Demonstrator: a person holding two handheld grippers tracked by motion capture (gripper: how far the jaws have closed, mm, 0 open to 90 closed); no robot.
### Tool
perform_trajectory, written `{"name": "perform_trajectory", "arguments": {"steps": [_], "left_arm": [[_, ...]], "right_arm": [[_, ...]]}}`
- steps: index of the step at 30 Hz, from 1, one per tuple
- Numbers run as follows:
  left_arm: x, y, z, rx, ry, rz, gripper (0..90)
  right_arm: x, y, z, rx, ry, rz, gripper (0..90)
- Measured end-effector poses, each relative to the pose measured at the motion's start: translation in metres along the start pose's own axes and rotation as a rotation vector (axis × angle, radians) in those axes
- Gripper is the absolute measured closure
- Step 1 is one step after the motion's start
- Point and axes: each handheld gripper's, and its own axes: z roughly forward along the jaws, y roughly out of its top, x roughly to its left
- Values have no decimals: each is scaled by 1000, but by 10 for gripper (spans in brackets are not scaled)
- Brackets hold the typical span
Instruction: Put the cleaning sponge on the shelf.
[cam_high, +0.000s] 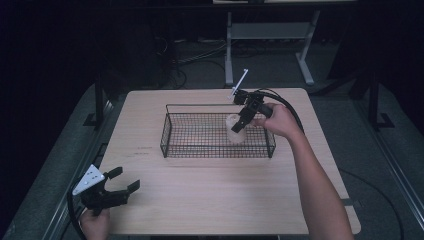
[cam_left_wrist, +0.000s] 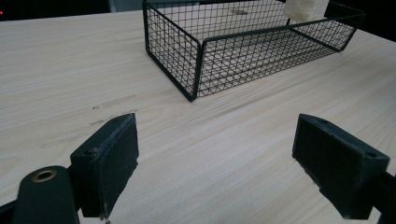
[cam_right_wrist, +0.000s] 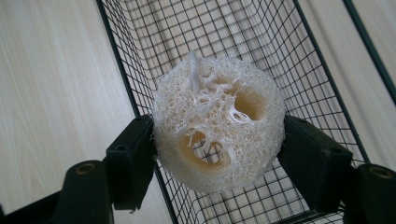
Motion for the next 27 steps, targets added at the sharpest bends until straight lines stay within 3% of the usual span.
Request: {"name": "perform_trajectory", "arguments": {"steps": [16, 27], "left_arm": [[1, 0, -1, -3, 4, 1, 139], [-2, 1, 0, -2, 3, 4, 139]], "right_arm": [[-4, -8, 29, 53, 2, 2, 293], [-7, -24, 48, 31, 37, 40, 292]]}}
